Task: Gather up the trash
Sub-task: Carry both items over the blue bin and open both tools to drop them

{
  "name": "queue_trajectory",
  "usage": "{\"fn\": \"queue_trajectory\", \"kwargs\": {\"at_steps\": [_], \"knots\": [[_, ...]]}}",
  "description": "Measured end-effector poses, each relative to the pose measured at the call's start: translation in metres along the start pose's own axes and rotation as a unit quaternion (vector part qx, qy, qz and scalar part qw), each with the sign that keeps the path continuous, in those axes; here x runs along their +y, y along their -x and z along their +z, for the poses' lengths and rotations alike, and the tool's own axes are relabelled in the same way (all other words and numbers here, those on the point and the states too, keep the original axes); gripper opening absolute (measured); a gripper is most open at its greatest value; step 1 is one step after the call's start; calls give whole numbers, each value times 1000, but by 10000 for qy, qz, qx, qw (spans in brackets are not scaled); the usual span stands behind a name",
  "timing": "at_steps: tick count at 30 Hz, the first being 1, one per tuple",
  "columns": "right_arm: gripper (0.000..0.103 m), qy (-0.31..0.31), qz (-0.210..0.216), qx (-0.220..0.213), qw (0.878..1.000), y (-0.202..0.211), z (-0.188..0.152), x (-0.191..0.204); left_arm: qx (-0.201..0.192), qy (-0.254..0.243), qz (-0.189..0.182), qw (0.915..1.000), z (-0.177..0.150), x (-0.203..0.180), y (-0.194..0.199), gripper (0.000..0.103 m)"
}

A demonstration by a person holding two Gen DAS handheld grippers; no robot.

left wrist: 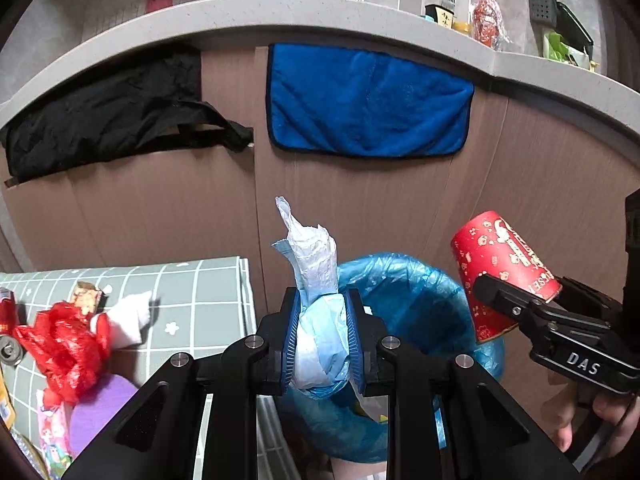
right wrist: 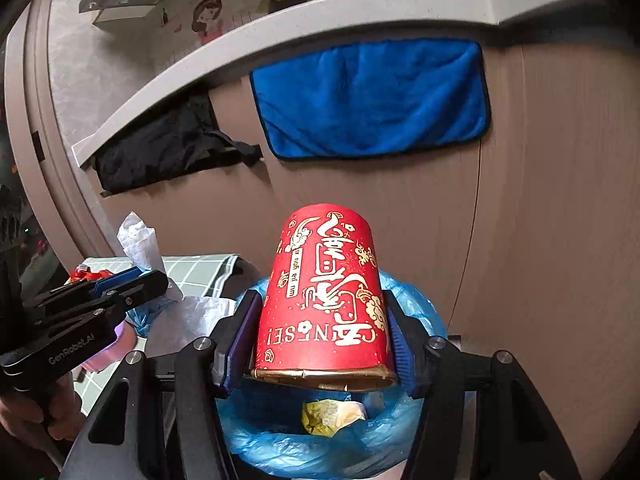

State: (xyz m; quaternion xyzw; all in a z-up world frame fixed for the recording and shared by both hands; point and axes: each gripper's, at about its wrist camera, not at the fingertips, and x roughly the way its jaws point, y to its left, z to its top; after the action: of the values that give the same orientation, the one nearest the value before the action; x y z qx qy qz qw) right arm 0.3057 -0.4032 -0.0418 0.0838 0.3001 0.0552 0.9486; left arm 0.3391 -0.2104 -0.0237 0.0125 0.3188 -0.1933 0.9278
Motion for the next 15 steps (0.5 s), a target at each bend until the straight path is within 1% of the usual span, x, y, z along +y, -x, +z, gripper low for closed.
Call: {"fn": "queue_trajectory", "kwargs": {"at_steps": [9,12,13,15], "knots": [[55,-185,-12,139,9997,-30,6,-18,240,74,-68,9997,-4,0,-23,24],[58,-231,12,159,9996,-35,5,-20,284,151,-150,9994,-7,2,-28,24],[60,-237,17,176,9996,-36,4,-20,317,206,-228,9990,-7,3,-30,26],[60,-214,4,255,9994,-40,3,-19,437,295,-479,9975,-7,5,-34,36]]}}
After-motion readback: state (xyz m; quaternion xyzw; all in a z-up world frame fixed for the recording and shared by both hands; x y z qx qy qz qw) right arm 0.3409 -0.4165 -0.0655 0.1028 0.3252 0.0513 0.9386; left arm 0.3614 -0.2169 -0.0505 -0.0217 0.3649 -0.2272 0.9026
